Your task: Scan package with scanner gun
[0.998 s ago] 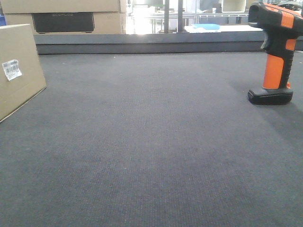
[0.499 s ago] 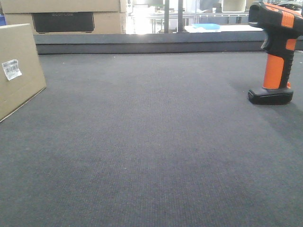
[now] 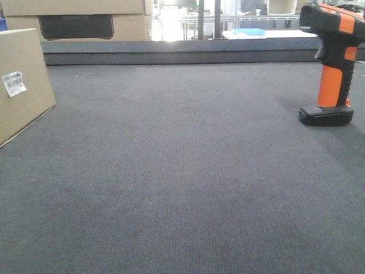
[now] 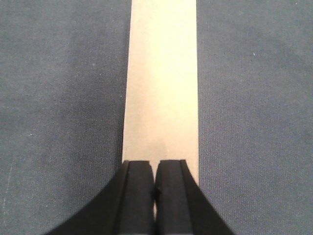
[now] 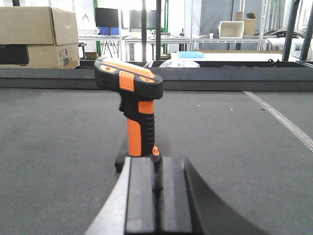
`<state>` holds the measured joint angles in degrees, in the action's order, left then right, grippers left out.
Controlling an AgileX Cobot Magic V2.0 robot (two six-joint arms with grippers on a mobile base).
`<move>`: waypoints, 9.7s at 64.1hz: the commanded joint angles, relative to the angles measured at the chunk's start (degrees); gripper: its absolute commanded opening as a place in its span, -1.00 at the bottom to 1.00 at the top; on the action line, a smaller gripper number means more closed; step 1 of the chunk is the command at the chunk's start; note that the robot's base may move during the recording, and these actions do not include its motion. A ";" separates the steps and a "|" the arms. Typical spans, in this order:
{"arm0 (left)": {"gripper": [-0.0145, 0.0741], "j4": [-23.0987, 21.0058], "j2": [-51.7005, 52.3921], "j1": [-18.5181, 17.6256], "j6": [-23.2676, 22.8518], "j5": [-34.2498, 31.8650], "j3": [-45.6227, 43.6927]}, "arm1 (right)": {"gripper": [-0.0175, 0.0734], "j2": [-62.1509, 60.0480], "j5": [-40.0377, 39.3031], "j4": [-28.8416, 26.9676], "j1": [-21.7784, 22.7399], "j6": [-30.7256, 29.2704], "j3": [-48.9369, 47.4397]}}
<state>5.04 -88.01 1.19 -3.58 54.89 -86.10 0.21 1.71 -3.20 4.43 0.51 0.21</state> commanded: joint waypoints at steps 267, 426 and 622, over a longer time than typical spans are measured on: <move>-0.92 -19.80 -10.58 -23.85 -18.78 -8.10 0.66 | -0.98 72.73 -28.72 -5.70 -6.94 0.53 -27.31; -0.92 -18.69 -10.58 -23.85 -16.02 -7.81 0.66 | 0.64 101.46 -59.53 -8.28 -6.80 6.11 -37.06; -0.92 -22.30 -9.91 -23.62 -17.63 -2.94 0.66 | -0.96 92.15 -61.86 -10.76 -5.02 3.29 -34.15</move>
<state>-17.07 -98.82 -22.30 -21.01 52.17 -85.37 91.51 -53.67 -13.70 -0.78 3.09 -34.04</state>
